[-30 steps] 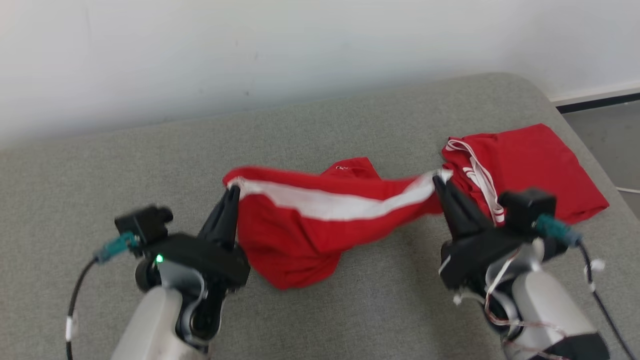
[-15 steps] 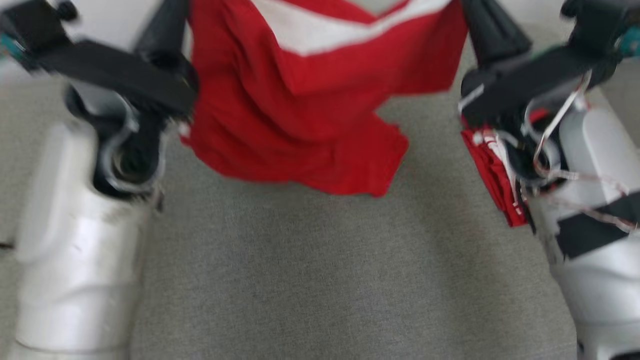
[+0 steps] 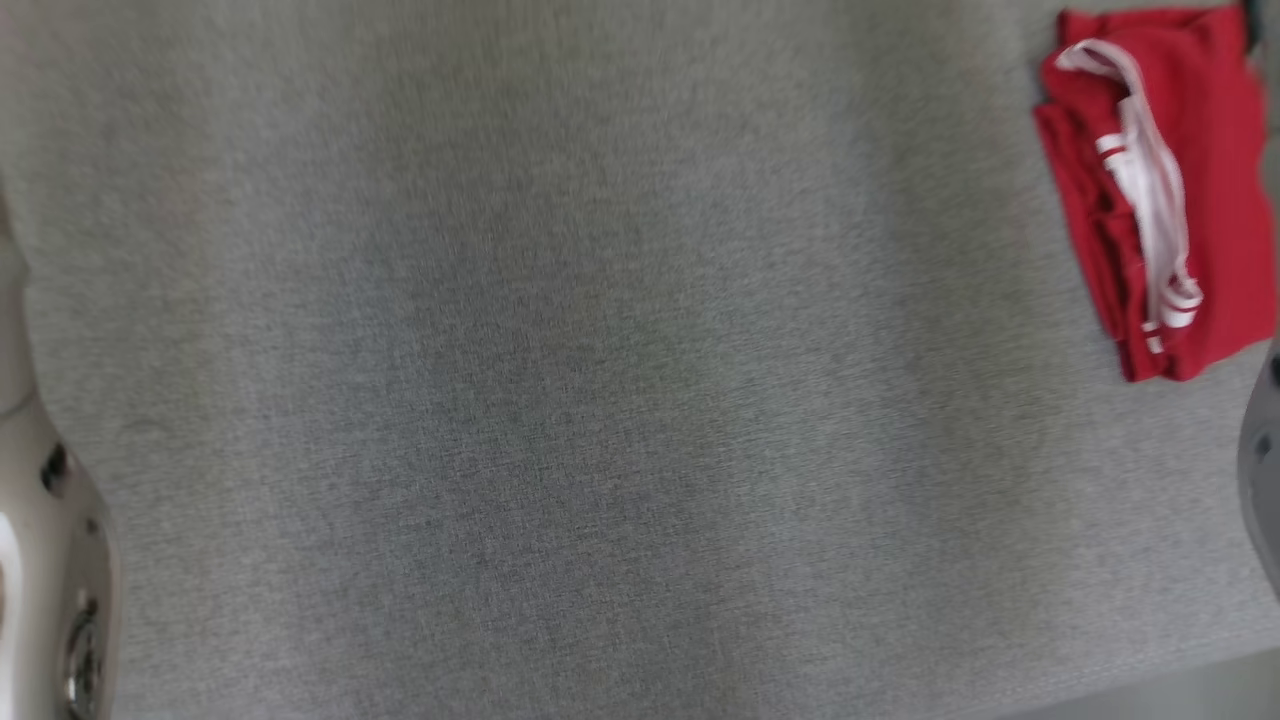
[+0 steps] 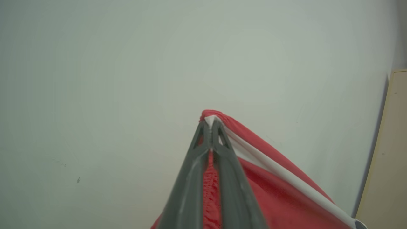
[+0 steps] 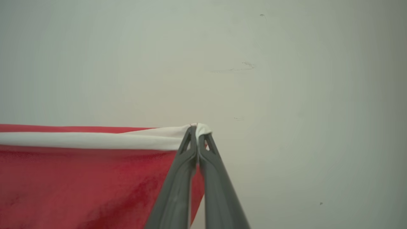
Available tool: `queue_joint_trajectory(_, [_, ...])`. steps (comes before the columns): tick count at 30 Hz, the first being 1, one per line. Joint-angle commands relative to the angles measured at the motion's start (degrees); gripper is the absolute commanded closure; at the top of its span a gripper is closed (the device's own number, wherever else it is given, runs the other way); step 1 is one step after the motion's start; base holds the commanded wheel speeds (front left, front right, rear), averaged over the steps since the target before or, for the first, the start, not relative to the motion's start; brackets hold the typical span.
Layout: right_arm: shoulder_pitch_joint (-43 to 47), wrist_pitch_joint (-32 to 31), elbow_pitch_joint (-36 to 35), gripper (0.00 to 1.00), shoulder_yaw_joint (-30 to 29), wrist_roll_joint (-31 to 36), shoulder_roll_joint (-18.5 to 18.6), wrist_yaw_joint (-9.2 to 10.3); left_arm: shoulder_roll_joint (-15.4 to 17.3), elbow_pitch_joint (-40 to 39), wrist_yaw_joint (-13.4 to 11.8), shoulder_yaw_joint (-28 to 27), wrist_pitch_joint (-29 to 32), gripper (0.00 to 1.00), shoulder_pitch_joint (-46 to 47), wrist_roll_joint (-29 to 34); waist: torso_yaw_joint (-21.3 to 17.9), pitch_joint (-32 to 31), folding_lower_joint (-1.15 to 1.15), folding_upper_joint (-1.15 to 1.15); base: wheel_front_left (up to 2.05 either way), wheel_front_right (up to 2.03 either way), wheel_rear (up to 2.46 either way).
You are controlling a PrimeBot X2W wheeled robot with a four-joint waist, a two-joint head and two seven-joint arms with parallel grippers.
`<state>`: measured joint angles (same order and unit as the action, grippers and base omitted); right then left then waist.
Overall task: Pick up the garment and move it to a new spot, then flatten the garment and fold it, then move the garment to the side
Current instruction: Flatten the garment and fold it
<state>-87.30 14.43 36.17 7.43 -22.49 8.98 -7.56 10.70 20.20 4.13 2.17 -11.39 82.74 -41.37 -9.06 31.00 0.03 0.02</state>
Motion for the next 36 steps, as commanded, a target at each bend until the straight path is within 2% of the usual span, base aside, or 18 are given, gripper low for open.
queue_joint_trajectory(1, [-1.24, 0.51, 0.51, 1.00, -1.45, 1.10, 0.05, 0.18, 0.47, 0.41, 0.57, -0.91, -1.28, 1.00, 1.36, 0.12, 0.93, 7.54, -0.03, -0.02, 0.00, 0.00, 0.00])
queue_joint_trajectory(5, [-1.86, 0.74, 0.30, 1.00, -3.48, 3.59, -0.28, 0.19, 0.80, 1.67, 2.26, -0.81, -2.82, 1.00, 0.49, -0.85, 2.23, 8.76, -0.03, -0.02, 0.00, 0.00, 0.00])
queue_joint_trajectory(11, [4.79, 0.76, 0.18, 1.00, 0.69, 3.48, 0.41, 0.18, -0.17, 2.66, 3.27, 0.78, -3.69, 1.00, -8.79, -3.41, 4.17, 8.32, -0.03, -0.02, 0.00, 0.00, 0.00])
queue_joint_trajectory(17, [16.39, 0.77, -3.83, 1.00, 6.94, -0.03, 4.30, 0.17, -0.57, -2.97, 3.27, 4.30, -3.79, 1.00, -23.17, -8.83, 5.61, 2.66, -0.03, -0.02, 0.00, 0.00, 0.00])
queue_joint_trajectory(18, [16.39, 0.77, -3.83, 1.00, 6.94, -0.03, 4.30, 0.17, -0.57, -2.97, 3.27, 4.30, -3.79, 1.00, -23.17, -8.83, 5.61, 2.66, -0.03, -0.02, 0.00, 0.00, 0.00])
queue_joint_trajectory(21, [24.08, 0.47, -6.52, 1.00, 10.09, -2.61, 7.14, 0.17, -0.85, -5.59, 3.28, 5.78, -3.74, 1.00, -31.47, -11.62, 6.20, -2.09, -0.03, -0.02, 0.00, 0.00, 0.00])
queue_joint_trajectory(25, [34.72, -6.18, -11.10, 1.00, 14.46, -8.59, 10.49, 0.16, -0.02, -6.12, 3.28, 8.97, -3.43, 1.00, -42.13, -13.99, 6.26, -8.52, -0.03, -0.02, 0.00, 0.00, 0.00])
queue_joint_trajectory(28, [42.62, -13.08, -15.63, 1.00, 15.18, -12.31, 13.05, 0.17, 1.16, -5.30, 3.12, 10.78, -2.50, 1.00, -49.40, -12.67, 5.94, -12.66, -0.03, -0.02, 0.00, 0.00, 0.00])
queue_joint_trajectory(29, [48.18, -17.29, -18.83, 1.00, 14.86, -13.36, 14.76, 0.17, 1.96, -4.91, 2.28, 12.10, -1.30, 1.00, -54.02, -12.11, 5.77, -15.07, -0.03, -0.02, 0.00, 0.00, 0.00])
queue_joint_trajectory(36, [66.72, -32.97, -28.71, 1.00, 11.34, -12.41, 17.03, 0.17, 4.31, -5.86, -0.46, 16.10, 1.78, 1.00, -68.16, -9.98, 5.57, -21.88, -0.03, -0.02, 0.00, 0.00, 0.00])
